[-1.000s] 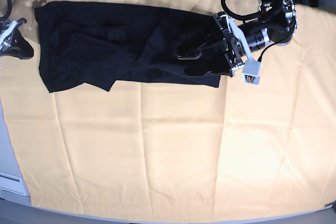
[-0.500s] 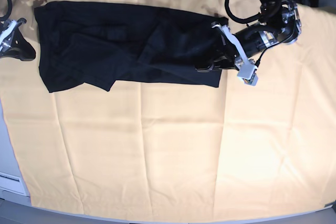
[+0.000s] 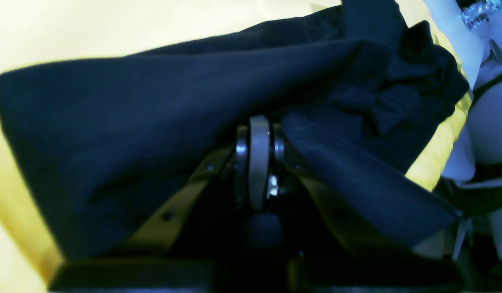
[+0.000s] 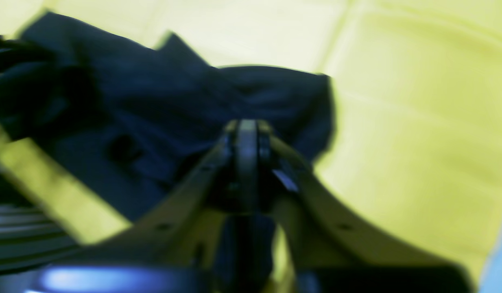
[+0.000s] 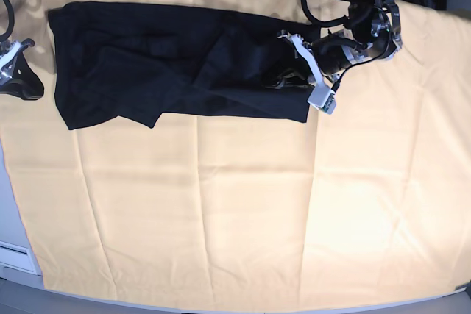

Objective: Fold the T-shirt properly
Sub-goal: 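Move the right gripper to the strip's other end and grasp it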

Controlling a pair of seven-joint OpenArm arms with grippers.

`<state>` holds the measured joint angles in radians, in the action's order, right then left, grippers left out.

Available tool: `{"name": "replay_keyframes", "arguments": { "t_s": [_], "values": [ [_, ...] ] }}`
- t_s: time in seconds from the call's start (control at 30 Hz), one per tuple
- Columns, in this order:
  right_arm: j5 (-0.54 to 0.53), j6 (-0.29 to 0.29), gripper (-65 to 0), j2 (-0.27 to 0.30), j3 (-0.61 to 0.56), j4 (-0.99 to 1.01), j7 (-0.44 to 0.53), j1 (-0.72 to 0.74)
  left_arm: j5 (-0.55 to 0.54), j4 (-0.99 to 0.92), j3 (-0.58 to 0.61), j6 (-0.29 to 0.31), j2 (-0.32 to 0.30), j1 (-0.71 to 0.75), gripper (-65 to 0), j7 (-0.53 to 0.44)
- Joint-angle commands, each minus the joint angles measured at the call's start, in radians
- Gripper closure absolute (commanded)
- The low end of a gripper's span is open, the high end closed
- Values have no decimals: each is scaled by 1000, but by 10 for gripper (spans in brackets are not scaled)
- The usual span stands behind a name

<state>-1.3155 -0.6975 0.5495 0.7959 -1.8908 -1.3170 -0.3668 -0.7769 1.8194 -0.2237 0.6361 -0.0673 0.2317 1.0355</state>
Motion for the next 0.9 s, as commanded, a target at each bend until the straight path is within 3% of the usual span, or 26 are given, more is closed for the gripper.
{"name": "replay_keyframes", "arguments": {
  "t_s": [0.0, 0.07, 0.13, 0.23, 0.5, 0.67, 0.8, 0.87],
  "values": [
    [27, 32, -223, 12, 11, 0, 56, 3, -19, 18, -2, 1, -3, -9, 0, -27],
    [128, 89, -368, -11, 11, 37, 126, 3, -20, 18, -1, -1, -2, -8, 0, -27],
    [158, 139, -416, -31, 10, 101, 155, 4, -20, 18, -1, -1, -2, -8, 0, -26],
    [119, 143, -418, -48, 7, 212, 145, 4, -20, 18, -1, -1, -2, -8, 0, -26],
    [-132, 67, -418, -59, 7, 329, 21, -17, -25, 18, -1, -1, -2, -8, 0, -26],
    [-148, 58, -418, -86, -39, 329, 18, -21, -46, 18, 1, -1, -2, -8, 0, -26],
    [-151, 56, -418, -109, -143, 329, 14, -21, -43, 18, 1, -1, -2, -8, 0, -26],
    [-150, 29, -418, -118, -192, 329, 13, -21, -43, 18, 1, -1, -2, -8, 0, -26]
  ]
}}
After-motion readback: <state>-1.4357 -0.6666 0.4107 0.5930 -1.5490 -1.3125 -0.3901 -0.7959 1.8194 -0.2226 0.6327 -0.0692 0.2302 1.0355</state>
